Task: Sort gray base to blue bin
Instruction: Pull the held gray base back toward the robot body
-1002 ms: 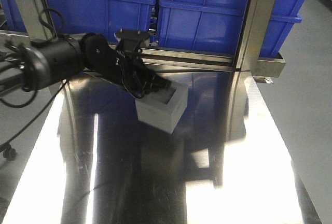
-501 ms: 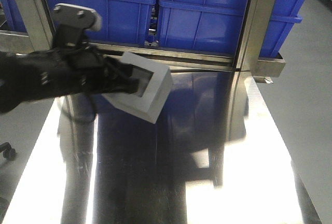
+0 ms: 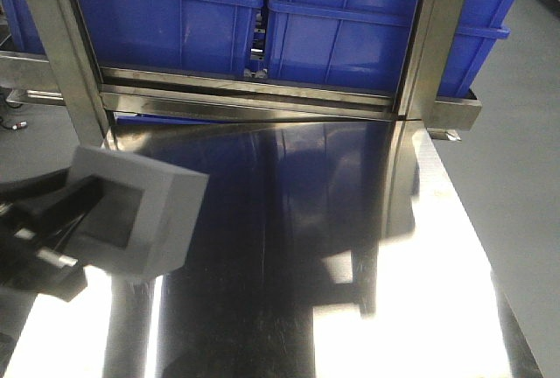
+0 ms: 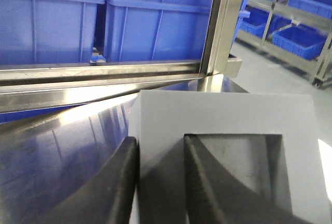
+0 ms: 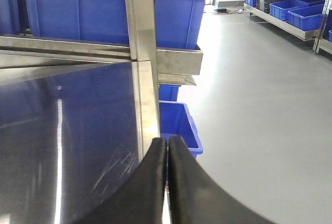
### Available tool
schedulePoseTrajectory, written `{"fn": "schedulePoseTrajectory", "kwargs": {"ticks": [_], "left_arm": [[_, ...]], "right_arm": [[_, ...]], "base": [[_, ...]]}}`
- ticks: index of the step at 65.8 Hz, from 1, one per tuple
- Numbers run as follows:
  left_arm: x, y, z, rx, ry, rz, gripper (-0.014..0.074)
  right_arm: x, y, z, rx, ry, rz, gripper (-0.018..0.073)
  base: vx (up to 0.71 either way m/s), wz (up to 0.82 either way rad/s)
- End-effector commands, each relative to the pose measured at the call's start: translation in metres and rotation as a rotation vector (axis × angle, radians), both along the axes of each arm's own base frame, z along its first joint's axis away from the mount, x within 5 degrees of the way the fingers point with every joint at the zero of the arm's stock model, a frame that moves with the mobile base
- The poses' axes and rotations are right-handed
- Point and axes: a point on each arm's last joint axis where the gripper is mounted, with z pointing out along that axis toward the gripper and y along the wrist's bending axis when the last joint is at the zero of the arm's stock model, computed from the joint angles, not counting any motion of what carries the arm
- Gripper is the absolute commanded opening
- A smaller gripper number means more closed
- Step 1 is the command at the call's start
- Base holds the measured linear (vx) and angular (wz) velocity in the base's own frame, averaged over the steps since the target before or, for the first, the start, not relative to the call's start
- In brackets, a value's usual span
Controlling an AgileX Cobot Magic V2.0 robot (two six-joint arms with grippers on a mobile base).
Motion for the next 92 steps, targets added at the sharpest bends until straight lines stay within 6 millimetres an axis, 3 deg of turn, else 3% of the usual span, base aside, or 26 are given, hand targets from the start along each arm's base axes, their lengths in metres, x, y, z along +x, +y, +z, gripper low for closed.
{"fn": "schedulePoseTrajectory", "kwargs": {"ticks": [1,12,24,92], "left_arm": [[-0.017,0.014,0.017,-0.105,-0.182,0.052,-0.0006],[-0.041,0.025,0.008,-0.128,-0.222,0.045,-0.0006],[-0.053,0.032,0.013,-0.158,-0.275,0.042,-0.0006],[-0.054,0.032,0.013,-0.161,-0.281,0.042,-0.0006]], "right_arm": [[0.002,-0.001,0.005,-0.021,-0.050,-0.003,-0.0005],[0.002,-0.001,0.005,-0.021,-0.050,-0.003,-0.0005],[0.002,-0.001,0.005,-0.021,-0.050,-0.003,-0.0005],[0.002,-0.001,0.005,-0.021,-0.050,-0.003,-0.0005]], "base": [[0.00,0.00],[0.00,0.00],[0.00,0.00],[0.00,0.00]]}}
